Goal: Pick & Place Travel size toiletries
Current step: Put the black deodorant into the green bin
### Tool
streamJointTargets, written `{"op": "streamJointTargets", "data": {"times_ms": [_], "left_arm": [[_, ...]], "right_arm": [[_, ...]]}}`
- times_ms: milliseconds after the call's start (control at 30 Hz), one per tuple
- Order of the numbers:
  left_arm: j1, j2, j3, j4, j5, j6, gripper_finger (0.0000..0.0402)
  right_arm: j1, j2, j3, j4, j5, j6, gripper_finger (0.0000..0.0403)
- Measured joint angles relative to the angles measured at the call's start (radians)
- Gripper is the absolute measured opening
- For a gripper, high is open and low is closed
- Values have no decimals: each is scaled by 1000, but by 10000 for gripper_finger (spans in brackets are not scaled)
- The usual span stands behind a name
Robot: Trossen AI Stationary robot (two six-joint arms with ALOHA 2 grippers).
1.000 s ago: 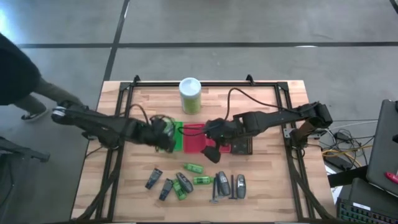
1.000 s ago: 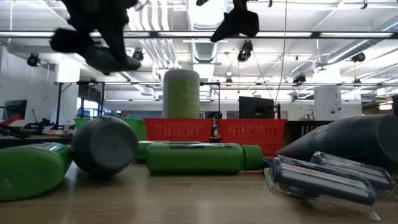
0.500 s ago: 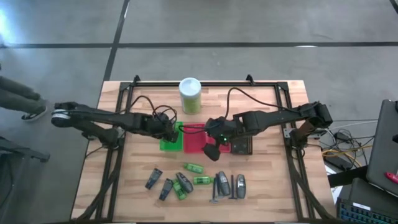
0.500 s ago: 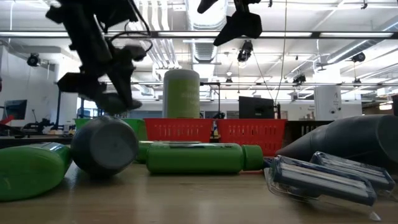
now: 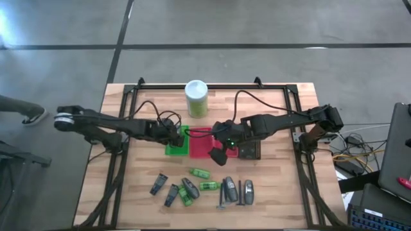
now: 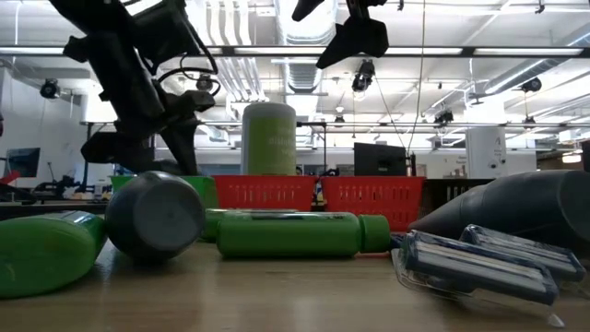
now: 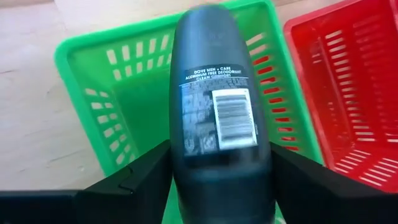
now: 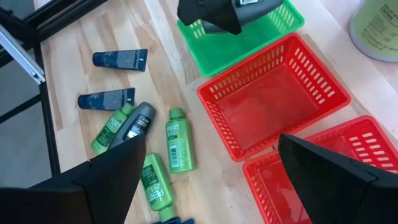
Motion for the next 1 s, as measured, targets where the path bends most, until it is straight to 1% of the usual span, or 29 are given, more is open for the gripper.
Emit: {"op": "streamJointTargets", "data": {"times_ms": [167, 333, 500, 667, 767, 867, 1000], "left_arm": [[0, 22, 5, 10, 2, 2, 273], [0, 22, 21, 15, 4, 6, 276], [-2, 6, 71, 14, 4, 15, 277], [-9, -22, 140, 6, 4, 69, 277], [-20, -43, 172, 3, 4, 100, 277], [-38, -61, 194, 4, 4, 121, 277], [-67, -87, 206, 3, 4, 122, 277]], "right_arm": [[0, 0, 0, 0, 0, 0, 364], [0, 0, 0, 0, 0, 0, 364], [0, 0, 0, -13, 2, 1, 364], [0, -5, 0, -144, 6, 0, 364], [3, -19, 0, -245, 36, 4, 364], [13, -38, 0, -319, 36, 46, 364], [49, -52, 0, -349, 34, 115, 364]]}}
